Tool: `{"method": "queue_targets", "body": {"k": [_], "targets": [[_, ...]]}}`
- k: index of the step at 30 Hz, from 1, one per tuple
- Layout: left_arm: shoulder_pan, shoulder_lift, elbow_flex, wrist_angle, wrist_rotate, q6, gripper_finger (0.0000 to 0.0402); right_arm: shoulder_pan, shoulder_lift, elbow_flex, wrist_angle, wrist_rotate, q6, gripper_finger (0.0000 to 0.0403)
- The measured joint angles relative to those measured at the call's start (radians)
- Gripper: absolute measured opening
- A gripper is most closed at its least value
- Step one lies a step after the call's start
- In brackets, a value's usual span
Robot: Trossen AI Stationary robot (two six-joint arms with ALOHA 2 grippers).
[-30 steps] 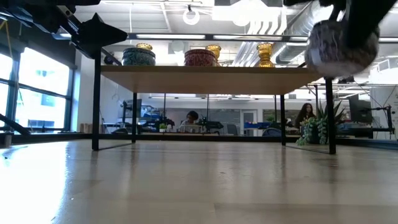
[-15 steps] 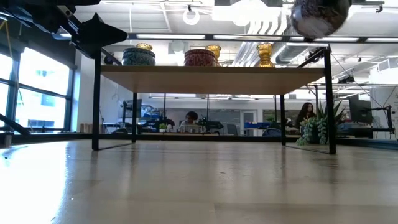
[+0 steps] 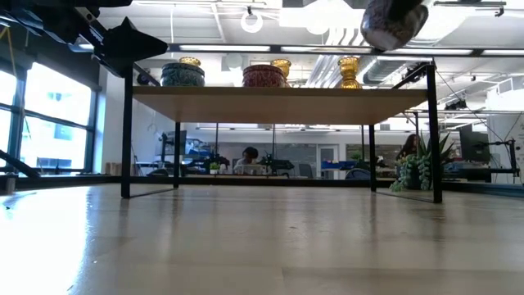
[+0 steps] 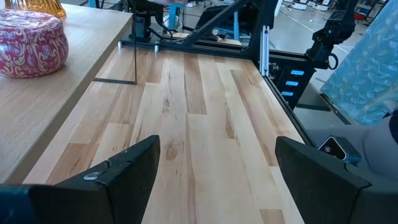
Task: Pick & Place candle stick holders
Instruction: Put the red scented candle on the shelf aligned with the other scented candle
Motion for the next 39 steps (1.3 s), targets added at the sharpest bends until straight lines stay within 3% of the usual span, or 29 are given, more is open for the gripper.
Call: {"method": "queue_targets", "body": {"k": [8,21,39], "targets": [[0.0,0.0,0.0,0.0,0.0,0.0,0.0317,-0.145,0.006,0.042,-0.111,-0.05,-0.08,0.0303],[0.0,0.0,0.0,0.0,0.0,0.0,0.0317,-0.291,0.075,0.099,-0.228,-0.137,-0.135,0.0303],[0.0,0.0,0.0,0.0,0.0,0.0,0.0317,-0.356,0.106,0.099,-0.239,-0.168,-0.153,0.0303]]}}
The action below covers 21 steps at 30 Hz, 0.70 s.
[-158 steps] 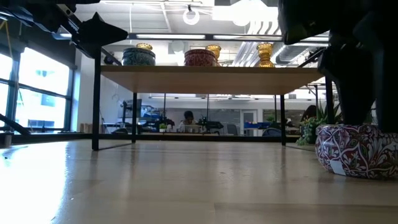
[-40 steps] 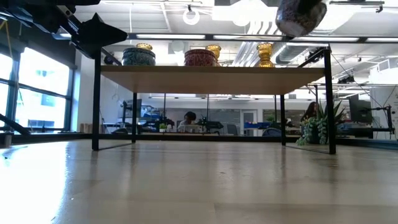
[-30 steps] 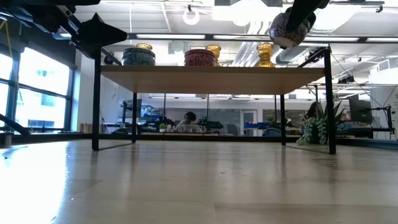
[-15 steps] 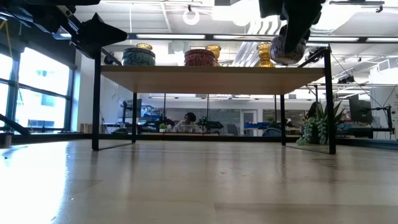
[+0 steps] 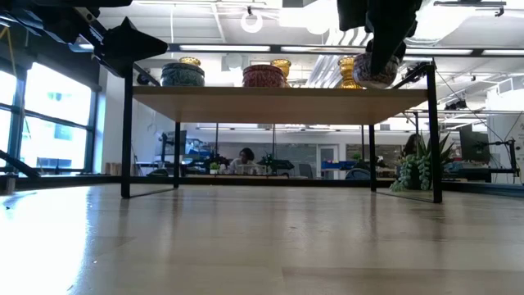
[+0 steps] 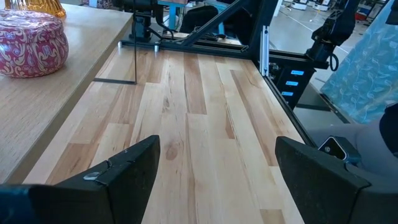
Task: Pick & Place candle stick holders
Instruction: Put the red scented candle on the shelf aligned with the other scented candle
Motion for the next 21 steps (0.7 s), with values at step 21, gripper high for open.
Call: {"method": "queue_targets", "body": {"k": [21], "targets": [[0.0,0.0,0.0,0.0,0.0,0.0,0.0317,0.001,0.0,-0.002,0.02,-0.042,0.11,0.0303]]}}
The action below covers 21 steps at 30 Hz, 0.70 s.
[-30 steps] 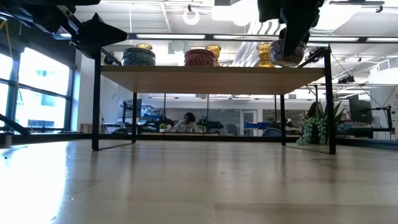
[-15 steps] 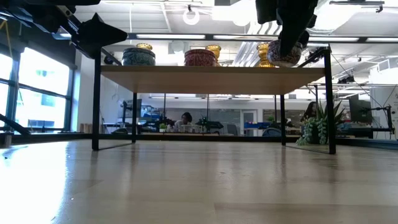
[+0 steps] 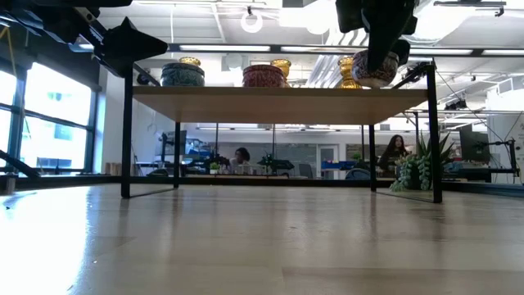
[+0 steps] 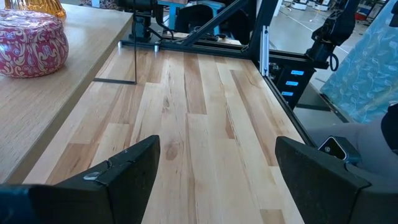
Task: Pick & Place candle stick holders
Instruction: Put the red scented candle on the shelf aligned with the other scented candle
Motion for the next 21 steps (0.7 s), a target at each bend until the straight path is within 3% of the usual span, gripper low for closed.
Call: {"method": "queue_targets", "body": {"k": [21], "targets": [[0.0,0.0,0.0,0.0,0.0,0.0,0.0317,0.001,0.0,0.0,0.0,0.001,0.018,0.0303]]}}
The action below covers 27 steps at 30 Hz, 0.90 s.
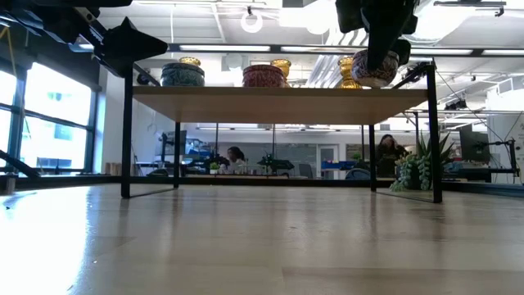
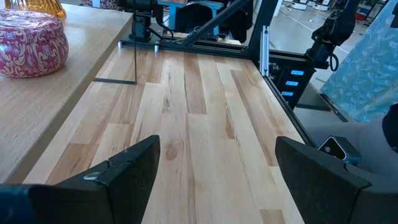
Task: Pick & Place candle stick holders
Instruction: Put the red scented candle on the shelf aligned with the other scented candle
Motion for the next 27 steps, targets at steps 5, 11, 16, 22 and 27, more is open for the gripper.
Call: {"method": "queue_targets", "body": {"k": [5,11,16,22,27], "targets": [[0.0,0.0,0.0,0.0,0.0,0.0,0.0317,0.0,0.0,-0.001,0.015,-0.011,0.001,0.0303],[0.0,0.0,0.0,0.0,0.0,0.0,0.0317,0.0,0.0,-0.001,0.031,-0.017,0.002,0.0319],[0.0,0.0,0.0,0.0,0.0,0.0,0.0317,0.0,0.0,-0.01,0.033,-0.013,0.004,0.0343],[0.0,0.0,0.0,0.0,0.0,0.0,0.0317,0.0,0.0,-0.023,0.049,-0.034,0.012,0.0366],[0.0,0.0,0.0,0.0,0.0,0.0,0.0317,0.0,0.0,-0.023,0.046,-0.033,0.004,0.0368]]}}
